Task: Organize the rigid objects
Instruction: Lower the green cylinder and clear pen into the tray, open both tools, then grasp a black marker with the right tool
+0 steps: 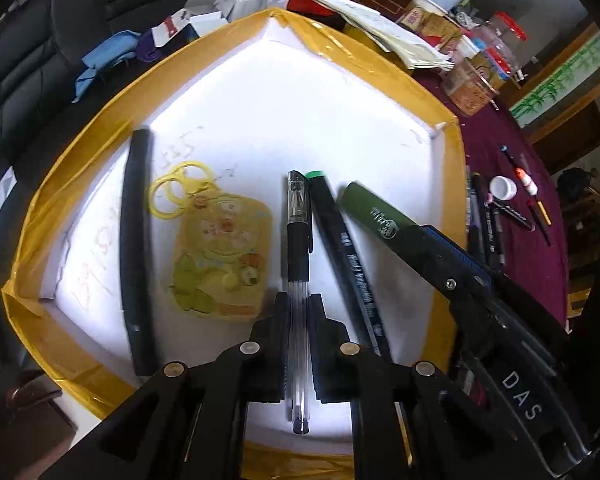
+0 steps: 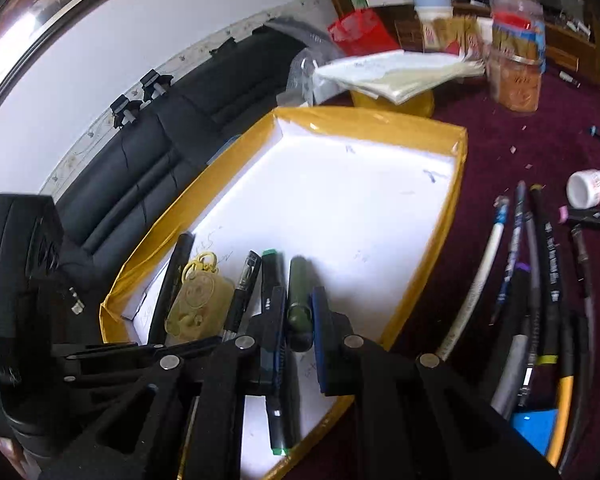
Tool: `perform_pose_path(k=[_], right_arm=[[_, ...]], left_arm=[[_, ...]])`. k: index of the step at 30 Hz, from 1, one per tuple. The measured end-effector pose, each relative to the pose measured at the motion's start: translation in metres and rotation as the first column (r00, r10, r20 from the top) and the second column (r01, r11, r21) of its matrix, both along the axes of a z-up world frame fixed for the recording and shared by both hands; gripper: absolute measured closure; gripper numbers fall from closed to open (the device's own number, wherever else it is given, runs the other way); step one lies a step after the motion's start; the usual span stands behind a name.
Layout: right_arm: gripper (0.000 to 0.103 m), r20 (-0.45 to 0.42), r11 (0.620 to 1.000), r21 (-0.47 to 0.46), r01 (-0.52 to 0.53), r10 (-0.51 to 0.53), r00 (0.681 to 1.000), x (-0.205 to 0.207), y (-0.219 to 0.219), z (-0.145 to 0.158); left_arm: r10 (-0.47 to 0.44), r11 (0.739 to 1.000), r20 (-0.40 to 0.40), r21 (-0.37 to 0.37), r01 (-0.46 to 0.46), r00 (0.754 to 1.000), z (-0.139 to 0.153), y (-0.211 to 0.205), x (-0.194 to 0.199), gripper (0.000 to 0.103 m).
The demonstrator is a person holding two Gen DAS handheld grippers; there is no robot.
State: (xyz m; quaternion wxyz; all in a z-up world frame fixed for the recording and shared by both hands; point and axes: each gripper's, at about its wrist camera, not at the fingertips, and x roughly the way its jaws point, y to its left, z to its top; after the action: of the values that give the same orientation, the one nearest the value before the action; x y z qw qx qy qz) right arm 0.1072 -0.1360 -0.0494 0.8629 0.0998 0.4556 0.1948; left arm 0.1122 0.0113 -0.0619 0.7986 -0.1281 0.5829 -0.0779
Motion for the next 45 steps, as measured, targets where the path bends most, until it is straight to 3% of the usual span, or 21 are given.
perform_pose_path(k=[4,6,8,11,14,16,20,25,30,35,37,38,40,45], right_arm=[[0.090,-0.021,1.000,-0.006,-0.004,0.004,1.000,0.001,0.003,-0.006],[0.084,-0.021,1.000,0.004,-0.008,0.008,1.000,-0.004,0.000,-0.001],[0.072,0.011,1.000,0.025,0.019,-0.019,1.000,-0.016,-0.013,0.009],[0.058,0.054,0.997,0.047,0.060,-0.062,0.997,-0.041,-0.040,0.024],[0.055,0.099,0.991,0.040,0.130,-0.133,0.986,-0.077,-0.079,0.034],[0.053,0.107,0.981,-0.003,0.193,-0.192,0.976,-0.098,-0.108,0.032],[0.053,0.065,0.956,-0.080,0.281,-0.276,0.959,-0.127,-0.164,0.014],[0.052,-0.042,0.925,-0.147,0.351,-0.360,0.932,-0.153,-0.209,-0.022],[0.048,0.021,0.942,-0.166,0.292,-0.293,0.956,-0.166,-0.204,-0.022],[0.048,0.072,0.907,-0.297,0.298,-0.290,0.954,-0.174,-0.187,-0.024],[0.052,0.075,0.898,-0.288,0.332,-0.324,0.943,-0.171,-0.186,-0.022],[0.059,0.078,0.905,-0.268,0.330,-0.321,0.944,-0.169,-0.188,-0.021],[0.062,0.097,0.927,-0.212,0.311,-0.296,0.950,-0.164,-0.186,-0.011],[0.066,0.089,0.957,-0.139,0.254,-0.244,0.966,-0.134,-0.182,0.000]], left_arm=[[0.005,1.000,0.010,0.008,-0.005,1.000,0.001,0.004,-0.003,0.092],[-0.008,1.000,0.030,0.028,0.007,1.000,0.003,0.002,-0.006,0.080],[-0.015,0.998,0.058,0.060,0.011,0.998,0.007,-0.001,-0.013,0.053],[-0.030,0.994,0.157,0.113,0.012,0.987,0.023,-0.008,-0.029,0.035],[-0.094,0.990,0.226,0.123,0.068,0.970,0.039,-0.027,-0.048,0.022],[-0.137,0.987,0.251,0.111,0.112,0.958,0.045,-0.040,-0.060,0.019],[-0.212,0.977,0.267,0.085,0.196,0.940,0.052,-0.073,-0.080,0.008],[-0.229,0.973,0.237,0.080,0.216,0.944,0.042,-0.103,-0.089,0.006],[-0.266,0.962,0.262,0.139,0.236,0.928,0.036,-0.123,-0.101,0.006],[-0.306,0.941,0.249,0.229,0.251,0.919,0.032,-0.129,-0.103,0.006],[-0.333,0.927,0.235,0.260,0.271,0.913,0.031,-0.132,-0.104,0.007],[-0.342,0.920,0.237,0.283,0.272,0.909,0.031,-0.132,-0.105,0.007],[-0.365,0.908,0.254,0.308,0.283,0.896,0.034,-0.134,-0.108,0.013],[-0.370,0.910,0.243,0.287,0.298,0.896,0.038,-0.132,-0.109,0.017]])
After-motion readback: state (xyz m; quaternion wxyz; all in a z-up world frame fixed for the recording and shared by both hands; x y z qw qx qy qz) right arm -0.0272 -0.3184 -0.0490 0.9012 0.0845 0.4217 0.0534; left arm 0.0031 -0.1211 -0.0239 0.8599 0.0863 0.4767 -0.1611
